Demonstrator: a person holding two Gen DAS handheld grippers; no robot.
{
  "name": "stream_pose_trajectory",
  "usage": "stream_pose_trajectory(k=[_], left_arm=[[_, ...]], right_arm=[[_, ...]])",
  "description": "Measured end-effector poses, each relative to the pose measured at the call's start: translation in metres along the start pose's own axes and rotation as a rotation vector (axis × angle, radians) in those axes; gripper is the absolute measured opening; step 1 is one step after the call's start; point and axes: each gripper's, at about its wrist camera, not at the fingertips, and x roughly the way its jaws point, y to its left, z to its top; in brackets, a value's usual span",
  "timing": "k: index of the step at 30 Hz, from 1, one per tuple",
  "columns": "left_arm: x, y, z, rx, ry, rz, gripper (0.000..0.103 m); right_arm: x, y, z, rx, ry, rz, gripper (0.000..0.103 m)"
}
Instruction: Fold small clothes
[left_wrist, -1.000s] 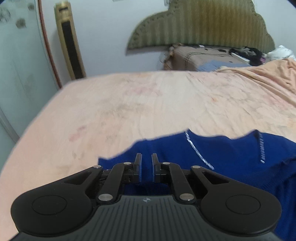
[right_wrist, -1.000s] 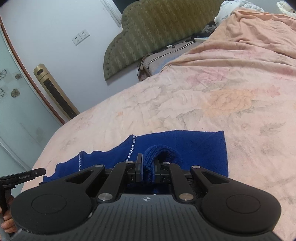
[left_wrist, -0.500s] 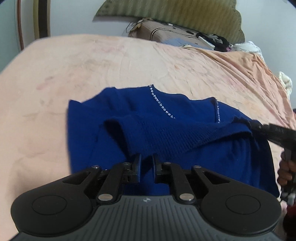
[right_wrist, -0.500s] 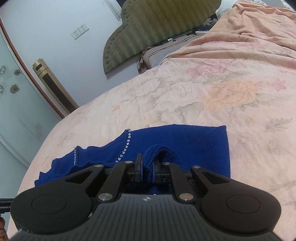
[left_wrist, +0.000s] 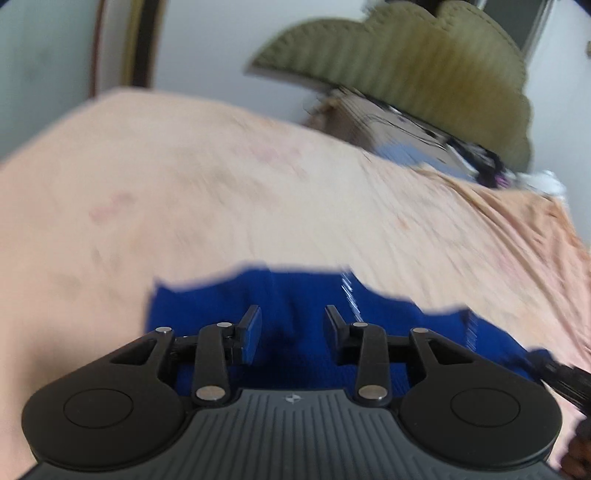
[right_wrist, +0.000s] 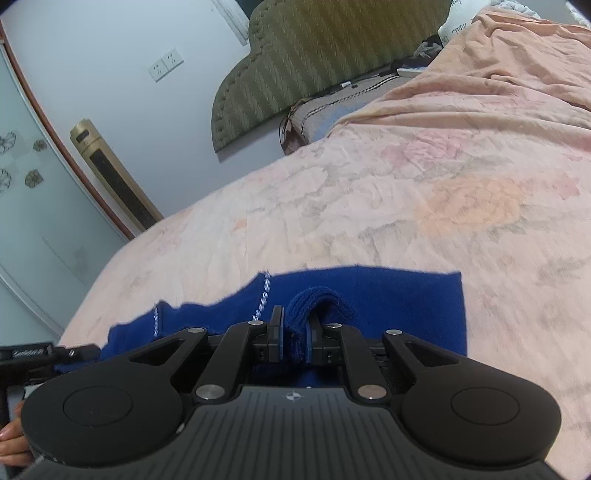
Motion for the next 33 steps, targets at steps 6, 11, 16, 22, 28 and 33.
stream_pose_trajectory(k=[6, 11, 16, 22, 28, 33], left_arm=[[-0.011, 0.01, -0.001, -0.019, 0.075, -0.045, 0.051], [-0.016, 0.023, -0.024, -0.045, 0.187, -0.138, 0.054], [0.006, 0.022, -0.028, -0.157, 0.256, -0.252, 0.054], [0.02, 0.026, -0.001, -0.299, 0.137, -0.228, 0.054], [0.01, 0.039, 0.004, -0.353, 0.084, -0.158, 0.054], [0.004, 0.02, -0.009, -0.158, 0.077, -0.044, 0.054]], right_arm=[[0.014, -0.013, 0.007, 0.086, 0.049, 0.023, 0.024], [0.018, -0.02, 0.006, 0.119, 0.059, 0.039, 0.037], [0.0, -0.026, 0.011, 0.178, -0.055, 0.025, 0.046], [-0.009, -0.007, 0.005, 0.027, 0.021, 0.131, 0.054], [0.012, -0.003, -0.005, -0.062, 0.054, -0.069, 0.057], [-0.004, -0.009, 0.0, 0.019, -0.069, -0.08, 0.059]])
